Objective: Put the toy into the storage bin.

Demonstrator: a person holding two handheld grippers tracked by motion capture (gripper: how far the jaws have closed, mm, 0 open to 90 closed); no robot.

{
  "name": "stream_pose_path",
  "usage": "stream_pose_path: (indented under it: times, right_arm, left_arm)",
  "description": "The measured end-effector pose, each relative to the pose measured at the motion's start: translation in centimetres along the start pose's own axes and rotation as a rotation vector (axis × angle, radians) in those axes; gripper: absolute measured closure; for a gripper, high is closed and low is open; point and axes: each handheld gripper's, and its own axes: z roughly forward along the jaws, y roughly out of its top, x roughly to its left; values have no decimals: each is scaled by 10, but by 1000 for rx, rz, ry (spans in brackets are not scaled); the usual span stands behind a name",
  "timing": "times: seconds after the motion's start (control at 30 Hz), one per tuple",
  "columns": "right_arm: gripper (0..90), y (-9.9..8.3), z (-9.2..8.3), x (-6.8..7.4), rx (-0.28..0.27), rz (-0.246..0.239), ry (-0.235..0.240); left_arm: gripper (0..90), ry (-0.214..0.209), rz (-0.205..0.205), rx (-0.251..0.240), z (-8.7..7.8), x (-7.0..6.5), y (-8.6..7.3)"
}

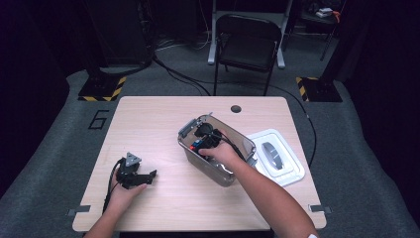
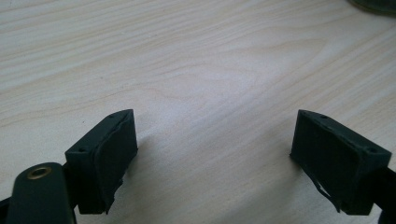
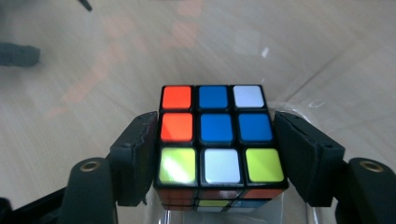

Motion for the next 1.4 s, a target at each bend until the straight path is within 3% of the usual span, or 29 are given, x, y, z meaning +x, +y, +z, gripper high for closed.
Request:
stream_pose_path:
  times: [0.13, 0.27, 0.7, 0.83, 0.9, 1.03, 1.4]
  right_arm:
    - [298, 2, -7, -2, -39, 19, 0]
    - [299, 0, -9, -3, -24, 24, -4]
    - [358, -1, -36, -3, -72, 39, -16]
    - [370, -2, -43, -4, -78, 32, -16]
    - [377, -2, -47, -5, -85, -1, -25]
    - [401, -2, -60, -2, -105, -17, -27]
    - [413, -8, -84, -4, -131, 10, -35]
  left_arm:
    - [142, 0, 0, 0, 0, 0, 0]
    - [142, 0, 0, 0, 0, 0, 0]
    - [142, 0, 0, 0, 0, 0, 0]
    - [142, 0, 0, 0, 0, 0, 0]
    - [142, 2, -2, 0, 0, 0, 0]
    - [142, 1, -1, 0, 0, 0, 0]
    - [142, 0, -1, 0, 0, 0, 0]
